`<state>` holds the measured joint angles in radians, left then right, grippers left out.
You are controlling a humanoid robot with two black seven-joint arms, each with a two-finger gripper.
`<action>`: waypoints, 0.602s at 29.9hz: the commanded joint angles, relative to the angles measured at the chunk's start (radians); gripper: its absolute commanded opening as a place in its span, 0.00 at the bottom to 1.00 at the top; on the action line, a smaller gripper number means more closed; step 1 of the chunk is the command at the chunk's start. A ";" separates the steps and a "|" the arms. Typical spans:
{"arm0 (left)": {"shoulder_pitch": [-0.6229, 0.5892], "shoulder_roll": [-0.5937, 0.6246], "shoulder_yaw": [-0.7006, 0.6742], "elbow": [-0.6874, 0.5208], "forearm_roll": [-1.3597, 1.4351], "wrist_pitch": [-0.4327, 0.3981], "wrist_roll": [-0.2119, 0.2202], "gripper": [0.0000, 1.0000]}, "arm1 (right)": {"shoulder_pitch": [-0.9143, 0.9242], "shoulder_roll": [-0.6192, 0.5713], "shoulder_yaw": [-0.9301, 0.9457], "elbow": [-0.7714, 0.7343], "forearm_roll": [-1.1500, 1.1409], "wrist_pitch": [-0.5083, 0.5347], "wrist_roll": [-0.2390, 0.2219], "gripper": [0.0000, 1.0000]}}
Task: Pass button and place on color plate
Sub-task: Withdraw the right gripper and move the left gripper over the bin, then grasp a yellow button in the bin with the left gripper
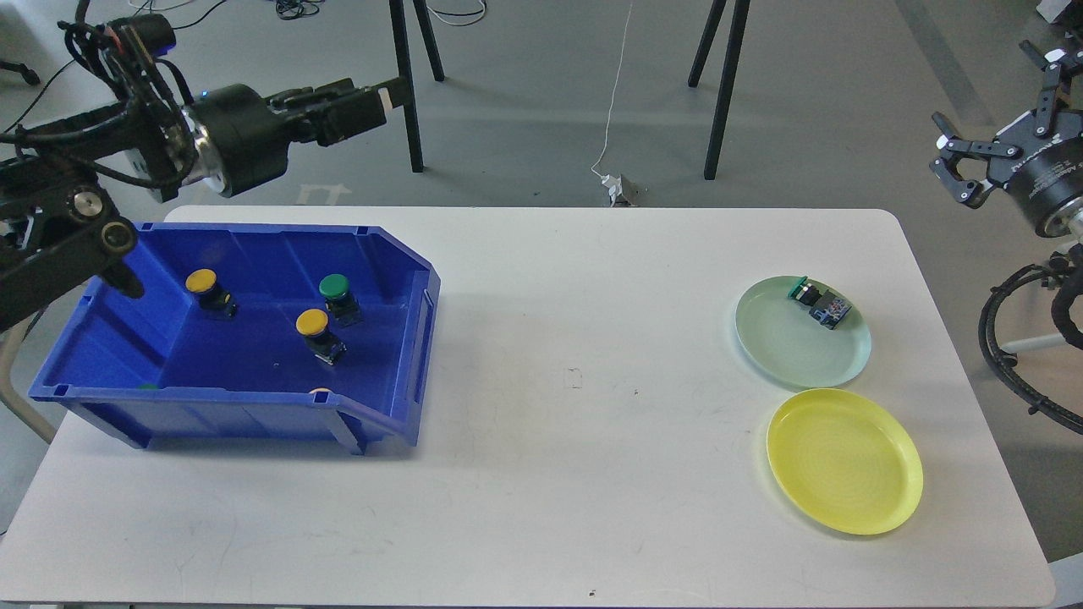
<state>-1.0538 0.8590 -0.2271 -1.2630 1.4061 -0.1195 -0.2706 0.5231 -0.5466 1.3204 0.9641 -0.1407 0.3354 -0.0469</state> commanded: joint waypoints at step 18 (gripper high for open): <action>0.060 -0.121 0.247 0.267 0.402 -0.083 -0.025 0.75 | -0.024 0.063 0.003 0.044 0.091 -0.006 0.005 0.94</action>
<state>-1.0143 0.7594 0.0181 -1.0280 1.8100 -0.1969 -0.2865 0.5124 -0.4939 1.3224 0.9881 -0.0901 0.3320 -0.0425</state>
